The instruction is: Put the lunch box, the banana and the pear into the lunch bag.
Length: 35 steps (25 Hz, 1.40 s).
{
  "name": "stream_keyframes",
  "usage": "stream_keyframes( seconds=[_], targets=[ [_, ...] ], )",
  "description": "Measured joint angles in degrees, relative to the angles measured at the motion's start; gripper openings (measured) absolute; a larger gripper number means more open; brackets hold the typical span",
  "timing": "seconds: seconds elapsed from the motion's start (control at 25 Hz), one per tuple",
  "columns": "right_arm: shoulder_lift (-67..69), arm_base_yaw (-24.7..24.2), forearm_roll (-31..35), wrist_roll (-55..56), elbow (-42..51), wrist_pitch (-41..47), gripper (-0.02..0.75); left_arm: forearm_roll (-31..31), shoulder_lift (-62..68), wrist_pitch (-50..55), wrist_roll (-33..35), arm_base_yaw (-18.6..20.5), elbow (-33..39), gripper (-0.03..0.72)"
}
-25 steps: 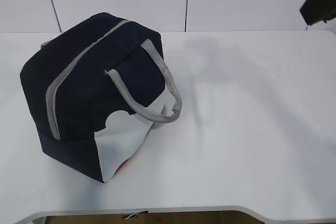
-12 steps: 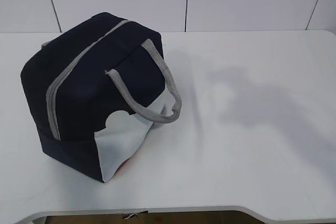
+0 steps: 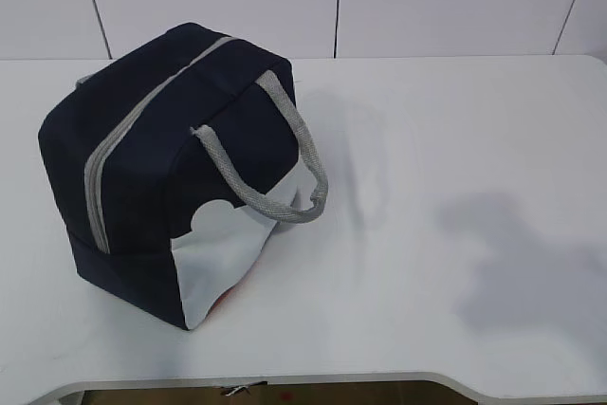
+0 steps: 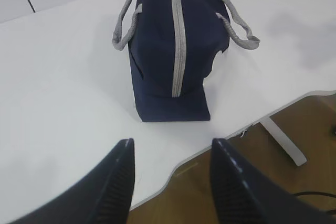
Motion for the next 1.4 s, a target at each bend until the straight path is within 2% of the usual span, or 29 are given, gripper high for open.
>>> stream_keyframes(
  seconds=[0.2, 0.36, 0.64, 0.84, 0.96, 1.4],
  targets=[
    [-10.56, 0.0, -0.54, 0.0, 5.45, 0.2, 0.296, 0.11, -10.11, 0.22, 0.12, 0.0, 3.08, 0.349],
    [-18.61, 0.0, -1.75, 0.0, 11.3, 0.34, 0.296, 2.78, -16.4, 0.33, 0.12, 0.0, 5.19, 0.348],
    [-30.35, 0.0, -3.73, -0.1, 20.77, 0.36, 0.296, 2.93, -20.37, 0.65, 0.22, 0.0, 15.06, 0.329],
    [-30.77, 0.0, -5.66, -0.1, 22.97, -2.5, 0.296, 2.73, -20.37, -7.0, 0.54, 0.0, 23.99, 0.309],
    [-30.77, 0.0, -6.18, -0.1, 23.45, -3.88, 0.296, 2.73, -20.37, -8.17, 0.79, 0.0, 27.39, 0.303],
    [-30.77, 0.0, -5.79, -0.1, 24.79, -6.02, 0.296, 5.98, -20.37, -8.26, -0.09, 0.0, 28.07, 0.256]
  ],
)
